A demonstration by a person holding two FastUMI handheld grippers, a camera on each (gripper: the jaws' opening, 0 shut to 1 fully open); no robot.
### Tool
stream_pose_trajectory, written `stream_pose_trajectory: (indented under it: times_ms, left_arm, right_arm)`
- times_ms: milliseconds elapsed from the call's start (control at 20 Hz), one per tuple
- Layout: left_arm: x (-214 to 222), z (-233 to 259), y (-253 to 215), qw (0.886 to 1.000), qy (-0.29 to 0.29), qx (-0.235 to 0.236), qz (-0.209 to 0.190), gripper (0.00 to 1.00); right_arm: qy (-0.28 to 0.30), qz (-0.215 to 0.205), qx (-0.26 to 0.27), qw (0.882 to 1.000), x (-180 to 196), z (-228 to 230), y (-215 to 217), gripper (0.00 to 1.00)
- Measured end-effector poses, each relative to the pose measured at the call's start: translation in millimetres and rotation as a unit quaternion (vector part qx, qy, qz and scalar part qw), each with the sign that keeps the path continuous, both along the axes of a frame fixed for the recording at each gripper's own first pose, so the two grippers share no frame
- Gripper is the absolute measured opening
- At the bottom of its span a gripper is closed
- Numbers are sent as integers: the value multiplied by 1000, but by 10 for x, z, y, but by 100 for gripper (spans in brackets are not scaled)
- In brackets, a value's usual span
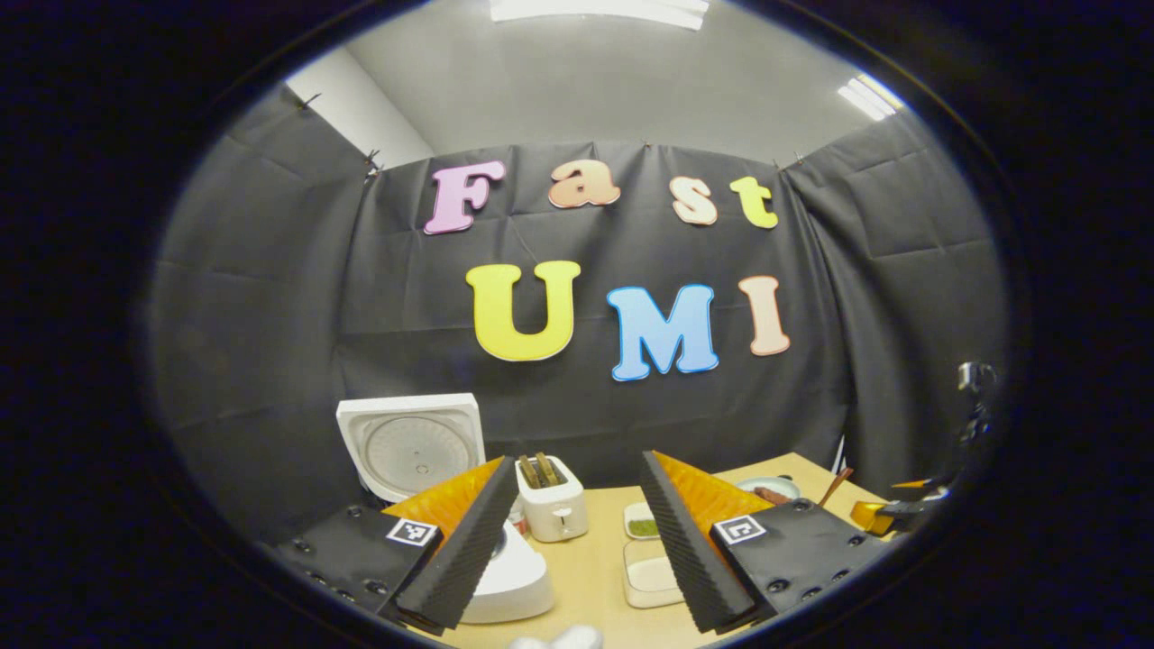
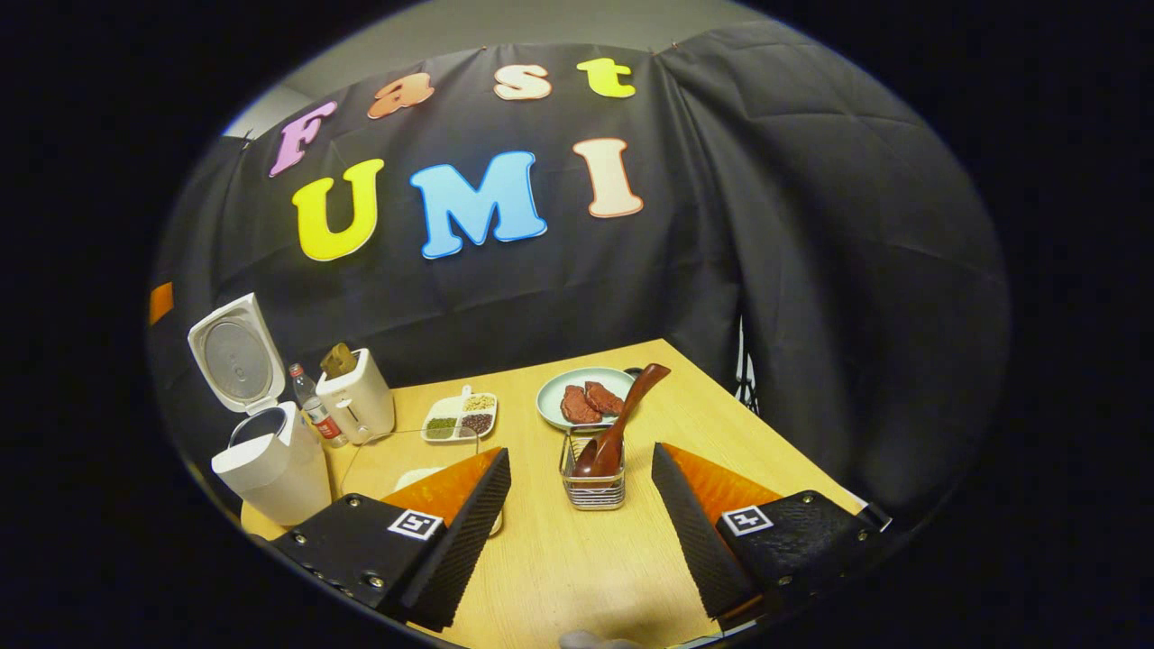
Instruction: Close the left gripper, press the button to open the rice cooker; take a wooden spoon from the chopstick holder with the right hand, scoop a spoonful of rice and pour it into the rice cooker, then put the wooden spoon back into the chopstick holder.
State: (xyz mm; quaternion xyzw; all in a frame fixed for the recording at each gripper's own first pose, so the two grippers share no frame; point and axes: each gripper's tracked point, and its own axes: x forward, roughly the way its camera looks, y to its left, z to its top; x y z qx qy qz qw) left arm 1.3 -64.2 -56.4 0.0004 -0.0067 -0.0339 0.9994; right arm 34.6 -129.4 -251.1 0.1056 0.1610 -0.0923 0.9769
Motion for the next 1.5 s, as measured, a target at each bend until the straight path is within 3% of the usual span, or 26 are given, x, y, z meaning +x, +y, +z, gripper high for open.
stream_pose_trajectory:
  times_ms: [250, 550, 1000, 1100, 1150, 1250, 1350, 1500]
  left_arm:
    - [51, -62, -59, 1000, 11, -4, 18, 94]
    - [127, -310, 117, 997, 36, 20, 69, 95]
    - [211, -395, 148, 993, 50, 23, 100, 94]
    - [245, -392, 102, 994, 48, 26, 96, 94]
    - [259, -416, 92, 994, 50, 30, 96, 94]
    - [284, -400, 79, 994, 48, 34, 94, 94]
    - [296, -389, 86, 994, 45, 36, 92, 95]
    - [314, -360, 155, 994, 39, 36, 93, 95]
  right_arm:
    - [17, -6, 27, 999, 710, -429, -276, 97]
    - [35, -5, 41, 999, 1488, -808, -510, 98]
    - [51, 0, 73, 996, 1871, -973, -671, 98]
    - [53, 4, 83, 995, 1883, -965, -656, 79]
    - [51, -1, 81, 995, 1871, -938, -672, 55]
    - [51, 6, 89, 995, 1880, -897, -624, 23]
    - [56, 9, 81, 995, 1862, -880, -592, 17]
    - [61, 12, 74, 995, 1877, -854, -559, 17]
